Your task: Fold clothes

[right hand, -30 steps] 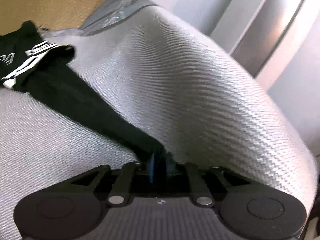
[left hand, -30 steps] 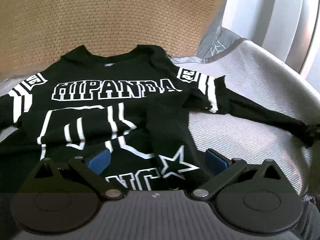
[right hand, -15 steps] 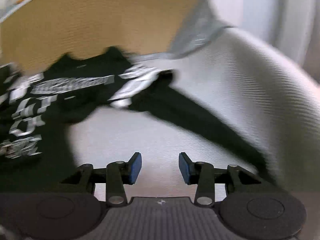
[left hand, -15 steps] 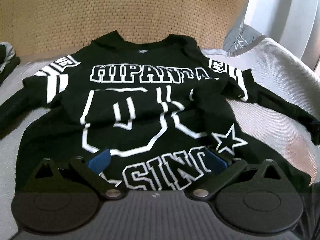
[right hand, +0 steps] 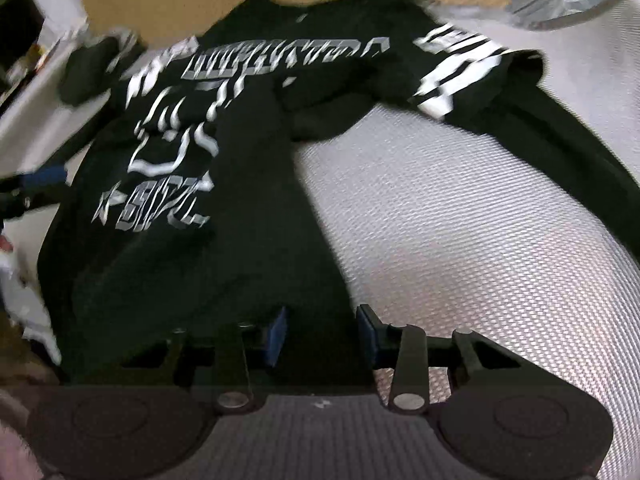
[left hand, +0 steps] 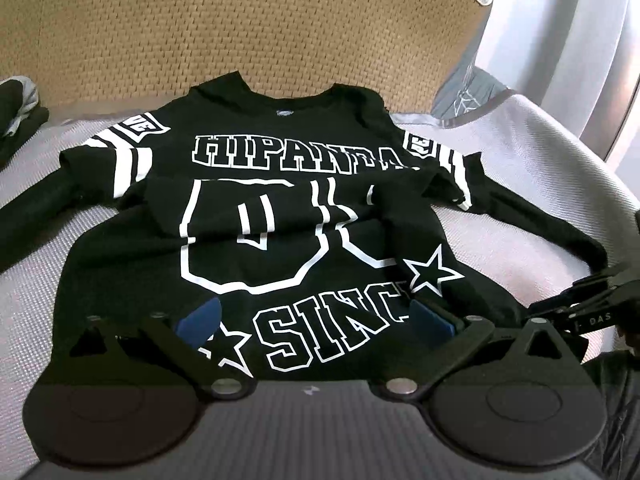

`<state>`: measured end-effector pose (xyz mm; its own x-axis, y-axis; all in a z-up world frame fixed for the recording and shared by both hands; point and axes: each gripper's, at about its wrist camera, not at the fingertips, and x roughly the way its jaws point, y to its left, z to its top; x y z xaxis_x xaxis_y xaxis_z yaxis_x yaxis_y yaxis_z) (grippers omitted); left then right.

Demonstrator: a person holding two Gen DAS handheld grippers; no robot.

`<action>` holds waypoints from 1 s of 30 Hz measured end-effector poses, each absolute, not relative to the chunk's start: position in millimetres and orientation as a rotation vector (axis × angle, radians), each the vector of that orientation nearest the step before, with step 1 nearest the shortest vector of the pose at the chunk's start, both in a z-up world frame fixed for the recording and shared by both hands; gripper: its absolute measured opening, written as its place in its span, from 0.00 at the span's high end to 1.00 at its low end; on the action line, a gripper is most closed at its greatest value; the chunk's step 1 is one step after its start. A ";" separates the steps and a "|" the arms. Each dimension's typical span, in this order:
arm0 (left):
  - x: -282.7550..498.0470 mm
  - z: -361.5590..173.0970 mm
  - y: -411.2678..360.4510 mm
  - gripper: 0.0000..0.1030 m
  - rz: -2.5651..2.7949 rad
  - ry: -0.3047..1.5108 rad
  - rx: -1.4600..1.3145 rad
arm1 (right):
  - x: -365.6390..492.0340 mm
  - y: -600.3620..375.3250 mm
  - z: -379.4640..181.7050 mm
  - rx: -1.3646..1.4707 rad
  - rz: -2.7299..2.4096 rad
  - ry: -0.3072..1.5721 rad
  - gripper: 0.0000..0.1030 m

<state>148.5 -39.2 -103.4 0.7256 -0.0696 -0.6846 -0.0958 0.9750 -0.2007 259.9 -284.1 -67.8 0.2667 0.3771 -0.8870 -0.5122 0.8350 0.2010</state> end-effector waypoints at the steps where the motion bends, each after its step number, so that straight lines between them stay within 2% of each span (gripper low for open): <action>1: 146.9 -101.9 -38.9 0.00 0.013 0.759 -0.234 | 260.6 -281.2 -67.3 -0.158 0.608 1.169 0.58; 2: 145.7 -100.3 -38.8 0.00 0.009 0.758 -0.239 | 262.4 -277.1 -67.2 -0.178 0.602 1.197 0.59; 5: 141.8 -95.5 -39.8 0.00 0.008 0.750 -0.242 | 265.7 -268.4 -65.4 -0.238 0.581 1.259 0.71; 6: 140.5 -94.0 -40.2 0.00 0.008 0.745 -0.241 | 267.5 -265.1 -66.4 -0.263 0.578 1.285 0.85; 8: 138.8 -91.9 -40.0 0.00 0.010 0.740 -0.245 | 269.0 -259.3 -67.4 -0.319 0.574 1.321 0.97; 11: 136.4 -89.7 -38.7 0.00 0.014 0.734 -0.252 | 267.3 -253.0 -66.3 -0.424 0.562 1.343 0.98; 16: 137.4 -89.2 -35.5 0.00 0.016 0.741 -0.241 | 267.6 -279.0 -51.0 -0.405 0.546 1.333 0.98; 30: 137.0 -94.7 -35.1 0.00 0.014 0.797 -0.220 | 212.5 -366.9 -57.0 0.072 0.497 1.305 0.98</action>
